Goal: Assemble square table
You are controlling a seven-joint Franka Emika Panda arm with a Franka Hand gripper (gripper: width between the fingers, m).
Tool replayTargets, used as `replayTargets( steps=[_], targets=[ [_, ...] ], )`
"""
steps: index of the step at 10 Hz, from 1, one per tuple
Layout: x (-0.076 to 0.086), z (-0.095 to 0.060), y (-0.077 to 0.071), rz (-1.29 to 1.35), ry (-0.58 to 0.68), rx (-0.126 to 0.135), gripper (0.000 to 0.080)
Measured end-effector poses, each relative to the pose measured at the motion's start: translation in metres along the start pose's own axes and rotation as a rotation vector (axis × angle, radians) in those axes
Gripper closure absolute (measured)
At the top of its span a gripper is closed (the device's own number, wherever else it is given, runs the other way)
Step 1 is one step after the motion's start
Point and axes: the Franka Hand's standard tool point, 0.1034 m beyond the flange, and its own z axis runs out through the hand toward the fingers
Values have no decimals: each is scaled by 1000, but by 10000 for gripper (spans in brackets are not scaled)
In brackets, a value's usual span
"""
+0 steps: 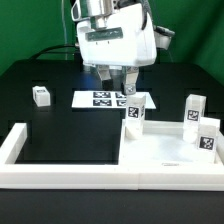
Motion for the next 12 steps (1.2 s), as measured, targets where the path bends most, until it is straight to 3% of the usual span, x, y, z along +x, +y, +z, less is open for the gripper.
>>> replayTargets(
  steps=[1,2,3,5,6,8,10,12],
  targets=[
    [3,1,4,-110,5,4,151],
    [12,8,38,-199,10,11,151],
    [17,9,71,-334,-27,-14,151],
    [34,11,128,-539,-124,-35,151],
    [45,9,125,-571,-44,-46,151],
    [43,11,124,-728,-46,-44,151],
    [44,12,131,-869,-57,-61,151],
    [41,15,164,-1017,-136,-145,151]
  ],
)
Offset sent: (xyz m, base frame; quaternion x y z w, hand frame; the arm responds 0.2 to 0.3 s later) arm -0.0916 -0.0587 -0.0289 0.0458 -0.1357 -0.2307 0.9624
